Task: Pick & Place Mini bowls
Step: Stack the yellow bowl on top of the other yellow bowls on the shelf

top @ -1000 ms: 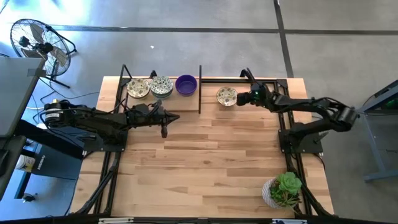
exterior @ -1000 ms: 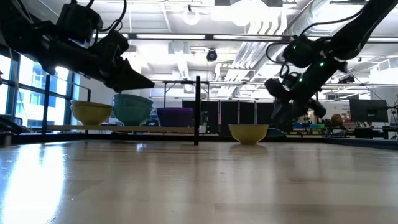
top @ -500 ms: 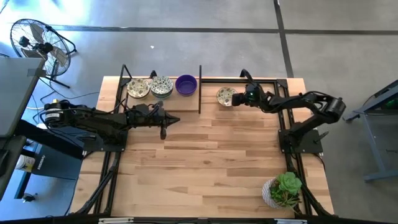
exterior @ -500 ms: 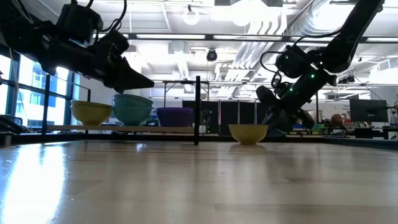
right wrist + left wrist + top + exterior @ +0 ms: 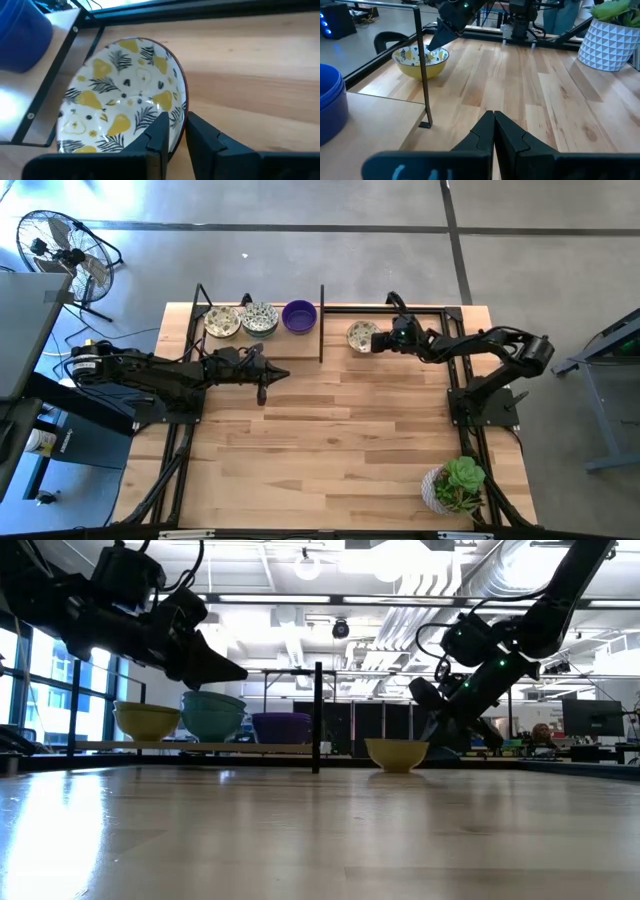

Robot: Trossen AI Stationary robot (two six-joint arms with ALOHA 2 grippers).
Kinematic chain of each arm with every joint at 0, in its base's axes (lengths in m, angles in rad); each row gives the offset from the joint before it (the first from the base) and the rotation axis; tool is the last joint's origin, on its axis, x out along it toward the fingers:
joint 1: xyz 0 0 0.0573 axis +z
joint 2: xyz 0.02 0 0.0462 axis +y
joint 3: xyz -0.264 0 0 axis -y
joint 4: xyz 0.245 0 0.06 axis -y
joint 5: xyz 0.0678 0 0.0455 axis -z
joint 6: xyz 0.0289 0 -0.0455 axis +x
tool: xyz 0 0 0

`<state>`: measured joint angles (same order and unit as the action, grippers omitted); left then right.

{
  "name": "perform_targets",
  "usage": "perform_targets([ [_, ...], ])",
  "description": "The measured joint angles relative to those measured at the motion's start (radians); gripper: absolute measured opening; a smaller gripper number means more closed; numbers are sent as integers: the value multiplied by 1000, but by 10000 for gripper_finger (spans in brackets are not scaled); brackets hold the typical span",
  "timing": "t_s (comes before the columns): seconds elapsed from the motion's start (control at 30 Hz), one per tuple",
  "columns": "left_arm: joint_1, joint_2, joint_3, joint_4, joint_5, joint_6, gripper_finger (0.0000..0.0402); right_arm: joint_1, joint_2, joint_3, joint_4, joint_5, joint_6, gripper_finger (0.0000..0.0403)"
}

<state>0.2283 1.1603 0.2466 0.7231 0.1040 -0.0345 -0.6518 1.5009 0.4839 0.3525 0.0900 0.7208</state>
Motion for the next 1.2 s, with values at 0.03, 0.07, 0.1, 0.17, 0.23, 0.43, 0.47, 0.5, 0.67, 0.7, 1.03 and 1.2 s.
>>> perform_targets([
  [0.03,0,0,0,-1,0,0,1,0,0,0,-5,-6,4,50],
  [0.07,0,0,0,-1,0,0,1,2,0,0,-11,-9,5,48],
  [0.1,0,0,0,-3,0,0,1,5,0,0,-13,-7,5,47],
  [0.17,0,0,0,-9,1,0,1,10,0,0,-8,0,17,47],
  [0.23,0,0,0,-13,1,-1,1,11,0,0,-7,1,30,51],
  [0.43,0,0,0,-19,3,-4,1,11,0,0,-7,-18,46,89],
  [0.47,0,0,0,-19,3,-4,1,11,0,3,-11,-26,51,97],
  [0.5,0,0,0,-19,3,-4,1,11,0,15,-25,-38,50,106],
  [0.67,0,0,0,-18,21,-3,1,-2,1,148,-244,-46,-21,135],
  [0.7,0,0,0,-19,21,-3,1,-7,1,173,-305,-32,-40,137],
  [1.03,0,0,0,-19,21,-5,1,-34,78,213,-334,-90,-67,98],
  [1.2,0,0,0,-23,22,-6,1,-26,152,213,-210,-93,-64,73],
])
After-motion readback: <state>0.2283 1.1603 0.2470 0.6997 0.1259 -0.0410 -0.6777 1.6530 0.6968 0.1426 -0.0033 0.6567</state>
